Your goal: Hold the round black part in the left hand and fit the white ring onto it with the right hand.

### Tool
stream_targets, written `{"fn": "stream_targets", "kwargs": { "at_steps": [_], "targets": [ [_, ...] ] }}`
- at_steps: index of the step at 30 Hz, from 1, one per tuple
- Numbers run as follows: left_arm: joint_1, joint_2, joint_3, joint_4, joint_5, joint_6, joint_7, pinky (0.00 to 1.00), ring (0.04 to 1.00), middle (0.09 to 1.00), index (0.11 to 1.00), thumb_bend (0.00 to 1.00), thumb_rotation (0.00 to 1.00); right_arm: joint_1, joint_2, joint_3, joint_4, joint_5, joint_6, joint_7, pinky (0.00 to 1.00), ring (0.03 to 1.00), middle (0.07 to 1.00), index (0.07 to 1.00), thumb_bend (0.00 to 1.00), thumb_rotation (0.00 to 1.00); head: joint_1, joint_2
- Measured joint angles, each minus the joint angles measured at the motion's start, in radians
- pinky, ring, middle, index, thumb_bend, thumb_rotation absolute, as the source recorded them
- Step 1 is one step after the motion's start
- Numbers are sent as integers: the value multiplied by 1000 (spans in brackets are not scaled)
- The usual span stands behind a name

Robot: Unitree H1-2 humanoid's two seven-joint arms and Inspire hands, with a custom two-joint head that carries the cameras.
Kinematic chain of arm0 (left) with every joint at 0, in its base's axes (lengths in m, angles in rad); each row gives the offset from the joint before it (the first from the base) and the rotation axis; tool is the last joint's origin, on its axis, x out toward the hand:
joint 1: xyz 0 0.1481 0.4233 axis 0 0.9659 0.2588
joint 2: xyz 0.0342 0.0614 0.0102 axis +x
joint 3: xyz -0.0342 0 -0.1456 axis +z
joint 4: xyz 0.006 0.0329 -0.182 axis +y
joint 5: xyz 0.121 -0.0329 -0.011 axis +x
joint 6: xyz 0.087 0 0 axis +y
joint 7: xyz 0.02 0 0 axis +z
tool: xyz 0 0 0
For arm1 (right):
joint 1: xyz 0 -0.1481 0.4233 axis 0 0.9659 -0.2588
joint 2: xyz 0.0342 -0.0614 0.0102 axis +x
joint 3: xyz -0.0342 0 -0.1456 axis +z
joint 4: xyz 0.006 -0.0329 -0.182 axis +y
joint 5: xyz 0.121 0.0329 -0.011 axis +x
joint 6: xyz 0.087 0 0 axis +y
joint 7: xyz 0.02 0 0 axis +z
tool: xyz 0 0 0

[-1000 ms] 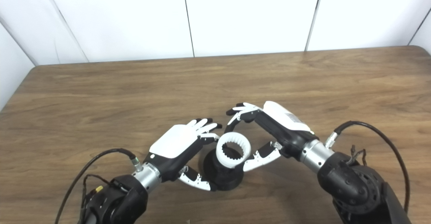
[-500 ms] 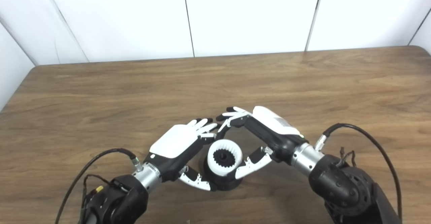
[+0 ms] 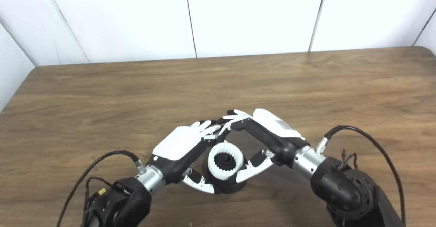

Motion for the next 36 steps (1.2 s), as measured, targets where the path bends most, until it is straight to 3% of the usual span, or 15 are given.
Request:
{"fn": "stream_targets", "kwargs": {
  "at_steps": [36],
  "targets": [
    [2, 0, 0, -3, -1, 10, -2, 1000, 1000, 955, 704, 903, 227, -13, -7, -30, 29, 10, 2, 3, 814, 961, 858, 491, 523, 161, -9, 21]
  ]
}}
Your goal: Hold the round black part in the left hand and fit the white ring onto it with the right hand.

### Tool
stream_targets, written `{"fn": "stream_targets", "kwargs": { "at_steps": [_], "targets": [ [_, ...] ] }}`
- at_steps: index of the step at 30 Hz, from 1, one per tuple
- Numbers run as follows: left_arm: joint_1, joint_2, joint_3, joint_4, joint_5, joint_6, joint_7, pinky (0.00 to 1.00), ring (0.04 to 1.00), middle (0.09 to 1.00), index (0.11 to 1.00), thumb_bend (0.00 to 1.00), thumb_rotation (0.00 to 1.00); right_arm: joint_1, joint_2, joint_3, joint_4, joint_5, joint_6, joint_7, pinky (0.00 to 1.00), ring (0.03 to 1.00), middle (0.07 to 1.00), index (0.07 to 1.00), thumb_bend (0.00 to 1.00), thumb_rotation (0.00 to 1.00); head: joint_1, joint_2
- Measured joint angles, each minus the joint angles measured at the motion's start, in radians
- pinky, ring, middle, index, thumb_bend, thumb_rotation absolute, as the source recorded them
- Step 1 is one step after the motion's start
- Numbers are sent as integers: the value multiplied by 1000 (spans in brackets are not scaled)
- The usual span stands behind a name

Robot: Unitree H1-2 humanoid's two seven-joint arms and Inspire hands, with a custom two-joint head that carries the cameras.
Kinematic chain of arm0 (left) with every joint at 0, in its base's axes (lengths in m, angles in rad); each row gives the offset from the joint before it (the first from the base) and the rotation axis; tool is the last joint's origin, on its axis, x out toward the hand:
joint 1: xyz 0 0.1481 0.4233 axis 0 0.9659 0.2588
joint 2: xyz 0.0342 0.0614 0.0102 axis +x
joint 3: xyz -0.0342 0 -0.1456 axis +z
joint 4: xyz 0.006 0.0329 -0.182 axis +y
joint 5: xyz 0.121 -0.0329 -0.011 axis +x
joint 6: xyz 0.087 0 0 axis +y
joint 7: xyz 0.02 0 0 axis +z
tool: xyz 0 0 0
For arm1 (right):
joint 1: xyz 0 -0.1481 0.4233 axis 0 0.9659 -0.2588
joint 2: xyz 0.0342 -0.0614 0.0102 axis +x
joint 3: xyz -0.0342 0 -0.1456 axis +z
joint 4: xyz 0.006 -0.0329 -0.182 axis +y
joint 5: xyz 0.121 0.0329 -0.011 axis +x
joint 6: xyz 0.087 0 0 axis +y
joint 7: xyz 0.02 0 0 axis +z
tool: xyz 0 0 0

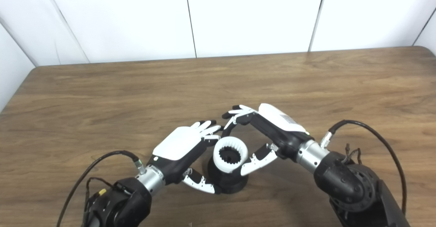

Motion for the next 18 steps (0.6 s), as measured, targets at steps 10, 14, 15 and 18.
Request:
{"fn": "stream_targets", "kwargs": {
  "at_steps": [10, 14, 15, 18],
  "targets": [
    [-7, 1, 7, -10, 1, 8, -34, 1000, 1000, 957, 712, 893, 239, 2, 0, 1, 0, 0, 0, 2, 813, 963, 860, 492, 522, 161, 0, 3],
    [-9, 1, 8, -10, 1, 8, -36, 1000, 1000, 954, 711, 893, 245, 3, 0, 3, 0, 0, 0, 3, 811, 961, 859, 492, 522, 162, 2, 3],
    [-9, 1, 8, -10, 1, 8, -37, 1000, 1000, 953, 711, 894, 250, 2, 0, 3, 0, 0, 0, 3, 812, 963, 860, 492, 522, 162, 2, 5],
    [-11, 0, 8, -10, 7, 7, -39, 1000, 1000, 956, 713, 893, 250, 2, -1, 6, 0, -1, 0, 8, 812, 963, 861, 492, 522, 163, 3, 5]
  ]
}}
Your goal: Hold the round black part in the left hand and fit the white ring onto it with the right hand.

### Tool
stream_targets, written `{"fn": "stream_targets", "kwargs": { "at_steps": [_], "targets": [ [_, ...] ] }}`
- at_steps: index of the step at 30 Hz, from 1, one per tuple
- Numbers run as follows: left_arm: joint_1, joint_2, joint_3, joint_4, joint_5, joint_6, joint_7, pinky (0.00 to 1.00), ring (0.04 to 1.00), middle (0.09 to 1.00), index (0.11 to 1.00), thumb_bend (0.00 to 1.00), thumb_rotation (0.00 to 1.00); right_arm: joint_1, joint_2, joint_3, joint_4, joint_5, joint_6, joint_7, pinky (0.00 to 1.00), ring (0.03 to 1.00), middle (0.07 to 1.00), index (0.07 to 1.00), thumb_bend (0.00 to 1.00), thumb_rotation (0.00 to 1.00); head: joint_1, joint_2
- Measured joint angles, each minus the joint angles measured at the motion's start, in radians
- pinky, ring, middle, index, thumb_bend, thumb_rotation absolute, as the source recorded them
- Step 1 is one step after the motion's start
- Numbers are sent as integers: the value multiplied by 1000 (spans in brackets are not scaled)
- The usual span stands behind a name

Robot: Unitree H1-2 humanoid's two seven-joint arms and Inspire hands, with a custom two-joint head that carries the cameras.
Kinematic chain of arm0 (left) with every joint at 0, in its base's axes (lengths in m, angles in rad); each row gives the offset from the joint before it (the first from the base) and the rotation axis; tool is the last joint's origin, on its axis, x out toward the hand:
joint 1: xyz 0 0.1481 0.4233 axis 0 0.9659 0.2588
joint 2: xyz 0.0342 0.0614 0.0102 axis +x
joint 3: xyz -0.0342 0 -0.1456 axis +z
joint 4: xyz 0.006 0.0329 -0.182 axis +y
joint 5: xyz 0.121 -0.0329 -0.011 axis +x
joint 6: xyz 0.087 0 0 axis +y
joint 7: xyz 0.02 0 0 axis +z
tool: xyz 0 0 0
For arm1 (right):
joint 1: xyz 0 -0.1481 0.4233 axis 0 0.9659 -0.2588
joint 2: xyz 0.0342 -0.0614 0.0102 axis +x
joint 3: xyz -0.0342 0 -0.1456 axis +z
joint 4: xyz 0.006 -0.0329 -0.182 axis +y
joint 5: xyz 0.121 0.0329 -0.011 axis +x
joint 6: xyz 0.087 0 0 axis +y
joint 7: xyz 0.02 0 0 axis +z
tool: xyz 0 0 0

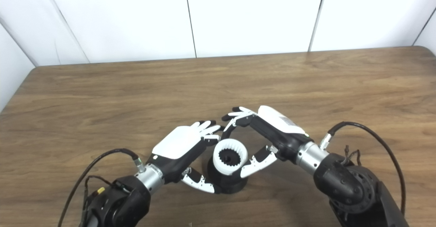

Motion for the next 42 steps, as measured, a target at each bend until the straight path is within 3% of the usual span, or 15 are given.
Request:
{"fn": "stream_targets", "kwargs": {
  "at_steps": [42],
  "targets": [
    [-8, -11, 2, 1, 12, 12, -13, 1000, 1000, 950, 717, 888, 251, 1, -3, 19, 3, -19, -8, 19, 809, 973, 865, 492, 523, 159, 3, 8]
  ]
}}
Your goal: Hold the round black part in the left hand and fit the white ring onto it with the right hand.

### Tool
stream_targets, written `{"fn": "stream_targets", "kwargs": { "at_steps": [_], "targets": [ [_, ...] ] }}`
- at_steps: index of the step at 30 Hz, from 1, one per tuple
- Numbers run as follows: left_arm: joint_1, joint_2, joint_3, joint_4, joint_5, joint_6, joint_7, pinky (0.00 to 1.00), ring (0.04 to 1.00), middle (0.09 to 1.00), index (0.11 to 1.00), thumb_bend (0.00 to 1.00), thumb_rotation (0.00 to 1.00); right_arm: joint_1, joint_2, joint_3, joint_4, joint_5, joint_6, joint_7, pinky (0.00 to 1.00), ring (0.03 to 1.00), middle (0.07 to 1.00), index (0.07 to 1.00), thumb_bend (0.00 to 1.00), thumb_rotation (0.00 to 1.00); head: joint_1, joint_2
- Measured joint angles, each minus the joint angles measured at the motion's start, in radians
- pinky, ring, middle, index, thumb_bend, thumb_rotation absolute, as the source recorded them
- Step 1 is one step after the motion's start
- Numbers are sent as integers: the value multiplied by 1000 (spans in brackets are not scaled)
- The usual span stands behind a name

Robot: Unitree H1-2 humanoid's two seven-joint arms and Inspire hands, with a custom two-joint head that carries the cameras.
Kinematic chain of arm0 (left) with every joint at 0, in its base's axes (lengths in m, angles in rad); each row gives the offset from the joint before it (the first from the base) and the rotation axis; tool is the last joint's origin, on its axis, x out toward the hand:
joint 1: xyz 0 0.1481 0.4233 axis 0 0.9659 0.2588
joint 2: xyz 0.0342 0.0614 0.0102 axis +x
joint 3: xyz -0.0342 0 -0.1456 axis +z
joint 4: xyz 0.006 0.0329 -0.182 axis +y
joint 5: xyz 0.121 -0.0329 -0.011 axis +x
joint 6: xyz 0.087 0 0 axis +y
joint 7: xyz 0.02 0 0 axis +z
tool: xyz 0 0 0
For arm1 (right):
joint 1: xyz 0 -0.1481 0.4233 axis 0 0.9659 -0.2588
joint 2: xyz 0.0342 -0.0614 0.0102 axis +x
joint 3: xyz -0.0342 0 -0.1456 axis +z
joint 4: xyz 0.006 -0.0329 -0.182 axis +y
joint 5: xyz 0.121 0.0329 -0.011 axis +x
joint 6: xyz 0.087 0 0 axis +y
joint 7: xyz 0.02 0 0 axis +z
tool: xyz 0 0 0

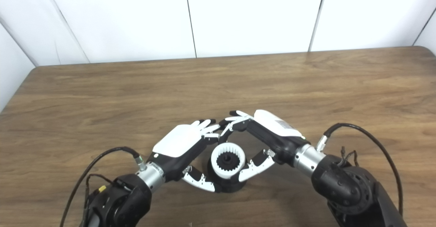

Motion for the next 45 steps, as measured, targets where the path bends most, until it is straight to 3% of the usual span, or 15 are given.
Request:
{"fn": "stream_targets", "kwargs": {
  "at_steps": [18, 45],
  "targets": [
    [3, 0, 2, -4, -2, 2, -4, 1000, 1000, 949, 715, 895, 246, 10, 1, -5, 23, 8, -34, -24, 806, 970, 865, 492, 523, 159, 5, 5],
    [8, -3, 3, -10, 0, 21, -26, 1000, 1000, 949, 715, 891, 249, 43, -1, -7, 58, -2, -34, -29, 808, 967, 868, 493, 523, 160, 2, 11]
  ]
}}
